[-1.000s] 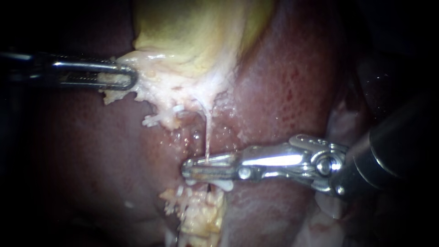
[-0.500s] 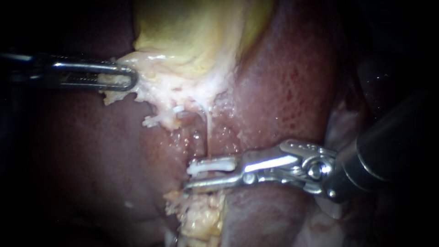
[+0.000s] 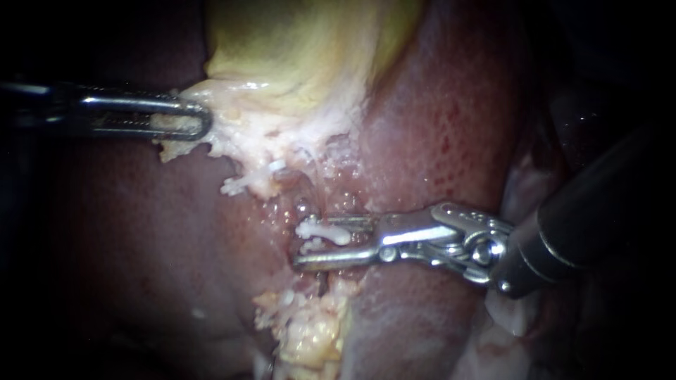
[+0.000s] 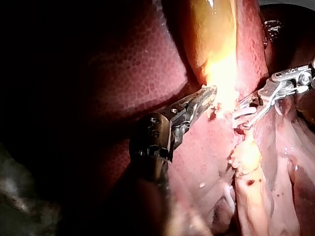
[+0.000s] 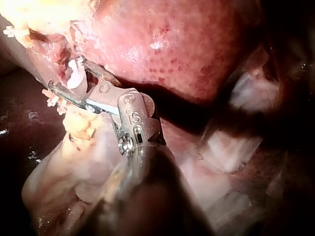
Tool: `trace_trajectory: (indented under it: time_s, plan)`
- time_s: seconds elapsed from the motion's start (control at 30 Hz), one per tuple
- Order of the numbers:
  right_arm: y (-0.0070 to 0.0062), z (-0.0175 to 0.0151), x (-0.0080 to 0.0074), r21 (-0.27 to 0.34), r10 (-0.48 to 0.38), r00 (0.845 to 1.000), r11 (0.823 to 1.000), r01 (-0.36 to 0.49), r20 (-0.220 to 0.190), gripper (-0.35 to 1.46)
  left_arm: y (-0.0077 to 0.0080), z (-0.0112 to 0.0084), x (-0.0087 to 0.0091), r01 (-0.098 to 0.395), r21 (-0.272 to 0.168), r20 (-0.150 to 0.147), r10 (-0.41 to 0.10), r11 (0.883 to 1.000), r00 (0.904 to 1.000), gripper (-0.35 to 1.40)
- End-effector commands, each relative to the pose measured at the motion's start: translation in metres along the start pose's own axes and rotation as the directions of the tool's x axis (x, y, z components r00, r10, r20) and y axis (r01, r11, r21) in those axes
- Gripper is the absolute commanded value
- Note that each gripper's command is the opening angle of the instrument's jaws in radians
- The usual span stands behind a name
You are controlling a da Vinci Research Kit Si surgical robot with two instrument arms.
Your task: Going back second clip right tube
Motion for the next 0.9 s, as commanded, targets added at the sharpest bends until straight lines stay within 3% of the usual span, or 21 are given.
trace_trajectory:
  time_s: [0.03, 0.33, 0.43, 0.53, 0.63, 0.7, 0.9]
  plan:
    - [0.0002, 0.0, -0.0001, -0.002, -0.001, 1.0, 1.0, 0.001, 0.006, 0.5, 0.0, 0.0, 0.0, 0.0, 0.0, 0.0, 0.0, 1.0, 1.0, -0.35]
    - [0.0008, -0.0006, -0.0014, -0.012, -0.011, 1.0, 1.0, 0.012, 0.029, 0.5, 0.0, -0.0001, 0.0, 0.0, 0.0, 0.0, 0.0, 1.0, 1.0, -0.35]
    - [0.0004, -0.0018, -0.0012, -0.006, -0.092, 0.995, 0.996, 0.092, 0.031, 0.5, 0.0, -0.0002, -0.0001, 0.0, -0.001, 0.0, 0.0, 1.0, 1.0, -0.35]
    - [-0.0001, -0.0038, -0.0008, -0.017, -0.263, 0.964, 0.965, 0.263, 0.031, 0.5, 0.0, -0.0003, -0.0001, 0.0, -0.001, 0.0, 0.0, 1.0, 1.0, -0.35]
    - [-0.0004, -0.0058, -0.0005, -0.026, -0.366, 0.93, 0.93, 0.367, 0.03, 0.5, 0.0, -0.0003, -0.0001, 0.0, -0.001, 0.0, 0.0, 1.0, 1.0, -0.35]
    - [-0.0006, -0.0074, -0.0001, -0.034, -0.445, 0.895, 0.895, 0.446, 0.034, 0.5, 0.0, -0.0003, -0.0001, 0.0, -0.001, 0.001, 0.0, 1.0, 1.0, -0.35]
    - [-0.0014, -0.0117, 0.0022, -0.03, -0.562, 0.824, 0.825, 0.565, 0.076, 0.5, 0.0001, -0.0004, -0.0001, 0.0, -0.001, 0.001, 0.0, 1.0, 1.0, -0.35]
